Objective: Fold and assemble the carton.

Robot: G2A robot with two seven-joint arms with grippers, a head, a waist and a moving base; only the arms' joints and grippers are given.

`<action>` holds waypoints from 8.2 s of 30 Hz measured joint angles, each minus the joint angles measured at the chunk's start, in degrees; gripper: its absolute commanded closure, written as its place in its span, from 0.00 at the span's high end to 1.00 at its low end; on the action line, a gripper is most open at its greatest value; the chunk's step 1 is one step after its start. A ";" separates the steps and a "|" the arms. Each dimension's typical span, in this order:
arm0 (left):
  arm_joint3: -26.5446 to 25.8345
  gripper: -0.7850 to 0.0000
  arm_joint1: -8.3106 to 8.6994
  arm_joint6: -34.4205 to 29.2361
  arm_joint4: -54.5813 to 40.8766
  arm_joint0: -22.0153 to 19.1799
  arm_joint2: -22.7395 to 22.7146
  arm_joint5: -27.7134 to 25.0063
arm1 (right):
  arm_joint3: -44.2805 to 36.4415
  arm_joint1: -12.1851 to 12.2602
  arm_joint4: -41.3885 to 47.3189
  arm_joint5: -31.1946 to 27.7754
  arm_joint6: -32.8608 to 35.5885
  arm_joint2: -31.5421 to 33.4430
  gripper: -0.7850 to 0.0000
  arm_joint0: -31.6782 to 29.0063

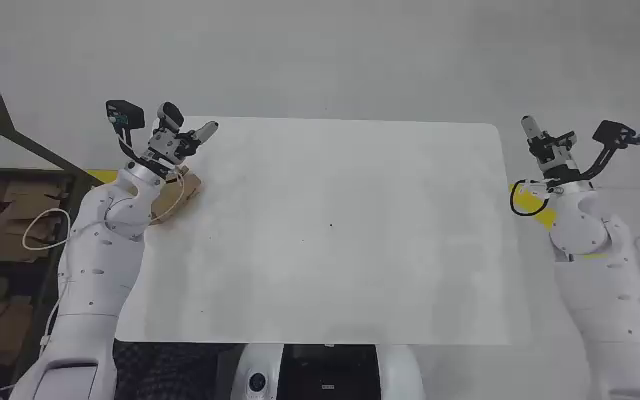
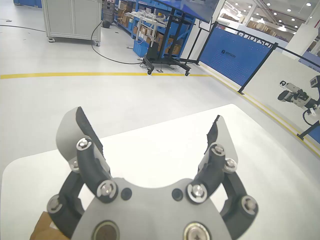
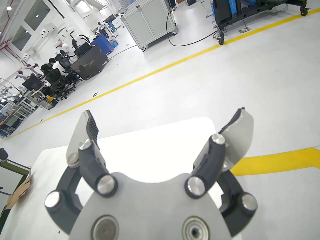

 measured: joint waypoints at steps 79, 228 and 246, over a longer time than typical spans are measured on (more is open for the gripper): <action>8.15 1.00 4.82 -42.53 -52.30 7.23 -21.49 -1.63 | 0.00 0.00 0.00 0.00 0.00 0.00 1.00 0.00; 6.78 0.00 -3.53 -50.71 -66.63 -16.21 27.54 7.86 | 0.00 0.00 0.00 0.00 0.00 0.00 1.00 0.00; 8.03 0.00 -4.86 -52.58 -68.97 -16.18 29.97 7.19 | 0.00 0.00 0.00 0.00 0.00 0.00 1.00 0.00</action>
